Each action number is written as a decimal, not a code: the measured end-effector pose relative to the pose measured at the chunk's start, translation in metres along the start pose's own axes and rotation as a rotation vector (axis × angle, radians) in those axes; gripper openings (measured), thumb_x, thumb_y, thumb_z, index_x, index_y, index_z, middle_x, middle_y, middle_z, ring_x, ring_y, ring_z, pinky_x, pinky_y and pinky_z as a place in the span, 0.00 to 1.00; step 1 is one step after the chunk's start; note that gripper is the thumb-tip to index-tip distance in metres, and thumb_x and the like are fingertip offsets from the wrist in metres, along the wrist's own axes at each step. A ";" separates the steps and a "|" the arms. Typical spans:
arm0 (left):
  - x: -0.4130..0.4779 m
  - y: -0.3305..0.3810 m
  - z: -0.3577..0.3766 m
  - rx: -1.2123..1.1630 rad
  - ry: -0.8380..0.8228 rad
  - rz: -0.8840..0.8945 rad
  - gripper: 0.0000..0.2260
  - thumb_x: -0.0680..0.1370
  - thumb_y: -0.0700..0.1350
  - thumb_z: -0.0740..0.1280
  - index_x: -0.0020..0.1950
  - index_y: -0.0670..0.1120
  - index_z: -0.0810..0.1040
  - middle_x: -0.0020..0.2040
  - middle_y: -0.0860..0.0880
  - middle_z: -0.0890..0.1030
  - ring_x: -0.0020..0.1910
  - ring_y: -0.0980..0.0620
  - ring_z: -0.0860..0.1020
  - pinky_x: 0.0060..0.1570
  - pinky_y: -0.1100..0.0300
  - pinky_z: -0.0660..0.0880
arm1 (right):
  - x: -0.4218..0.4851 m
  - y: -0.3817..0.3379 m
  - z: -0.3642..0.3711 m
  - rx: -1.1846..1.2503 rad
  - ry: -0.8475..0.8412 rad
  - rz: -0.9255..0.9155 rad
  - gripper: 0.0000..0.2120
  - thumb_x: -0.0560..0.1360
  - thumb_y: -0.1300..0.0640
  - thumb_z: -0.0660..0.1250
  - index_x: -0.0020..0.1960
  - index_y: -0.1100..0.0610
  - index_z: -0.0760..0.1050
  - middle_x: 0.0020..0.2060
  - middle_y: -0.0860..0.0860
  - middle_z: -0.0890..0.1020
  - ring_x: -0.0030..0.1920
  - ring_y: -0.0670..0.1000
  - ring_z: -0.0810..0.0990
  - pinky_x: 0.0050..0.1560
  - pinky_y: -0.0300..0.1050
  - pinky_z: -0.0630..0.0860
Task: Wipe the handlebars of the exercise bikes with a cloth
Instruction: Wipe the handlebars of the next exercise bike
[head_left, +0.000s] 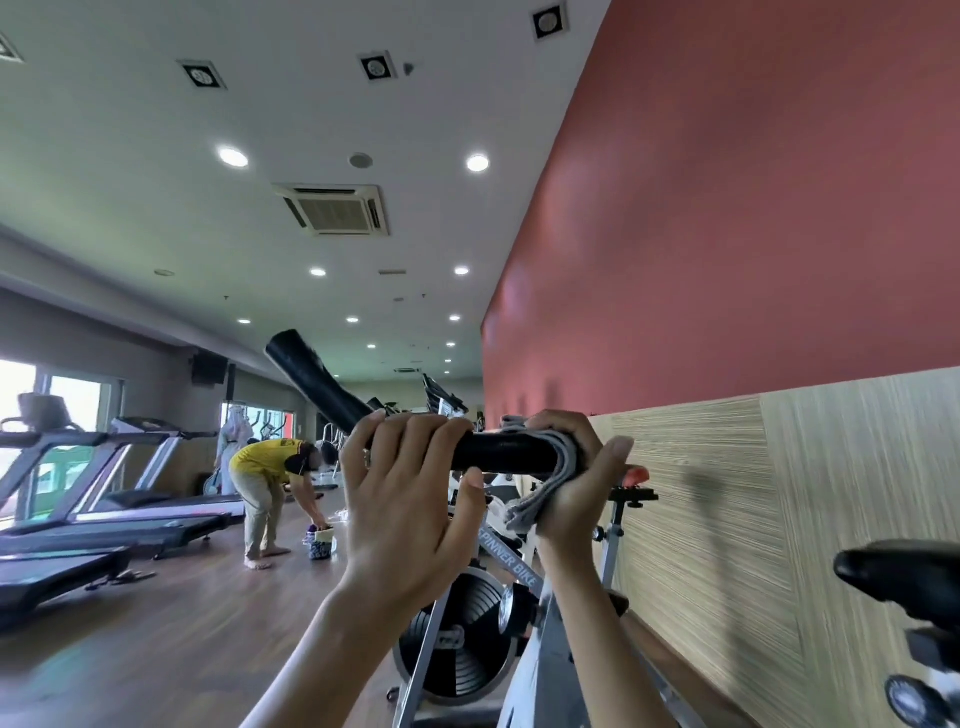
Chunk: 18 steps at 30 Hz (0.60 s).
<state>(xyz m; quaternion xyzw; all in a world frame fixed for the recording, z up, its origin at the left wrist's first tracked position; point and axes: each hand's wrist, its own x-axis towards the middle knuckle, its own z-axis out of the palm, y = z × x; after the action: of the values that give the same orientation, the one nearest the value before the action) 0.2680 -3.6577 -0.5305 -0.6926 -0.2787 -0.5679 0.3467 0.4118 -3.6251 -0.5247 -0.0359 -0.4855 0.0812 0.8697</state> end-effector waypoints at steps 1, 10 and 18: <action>-0.001 0.000 -0.002 -0.016 -0.017 0.000 0.18 0.78 0.51 0.53 0.59 0.46 0.78 0.52 0.51 0.78 0.55 0.50 0.72 0.68 0.54 0.56 | 0.005 0.003 -0.003 0.063 -0.028 0.035 0.34 0.73 0.26 0.52 0.38 0.53 0.81 0.30 0.48 0.82 0.32 0.48 0.82 0.36 0.40 0.77; 0.011 -0.045 -0.029 0.146 -0.127 0.209 0.21 0.80 0.50 0.51 0.62 0.45 0.79 0.58 0.46 0.81 0.61 0.46 0.75 0.69 0.49 0.59 | -0.009 -0.027 0.025 -1.034 -0.045 -0.432 0.28 0.82 0.43 0.47 0.38 0.56 0.78 0.30 0.48 0.79 0.32 0.48 0.74 0.37 0.46 0.73; 0.026 -0.099 -0.047 0.158 -0.108 0.225 0.21 0.80 0.47 0.50 0.63 0.47 0.79 0.64 0.46 0.77 0.73 0.44 0.66 0.75 0.43 0.53 | -0.015 -0.026 0.030 -1.244 -0.192 -0.800 0.33 0.81 0.36 0.42 0.41 0.54 0.79 0.34 0.48 0.80 0.35 0.51 0.77 0.40 0.45 0.71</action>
<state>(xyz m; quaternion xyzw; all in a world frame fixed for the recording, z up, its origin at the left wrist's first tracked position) 0.1679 -3.6355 -0.4835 -0.7197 -0.2613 -0.4635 0.4460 0.3816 -3.6534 -0.5182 -0.3350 -0.4915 -0.5285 0.6057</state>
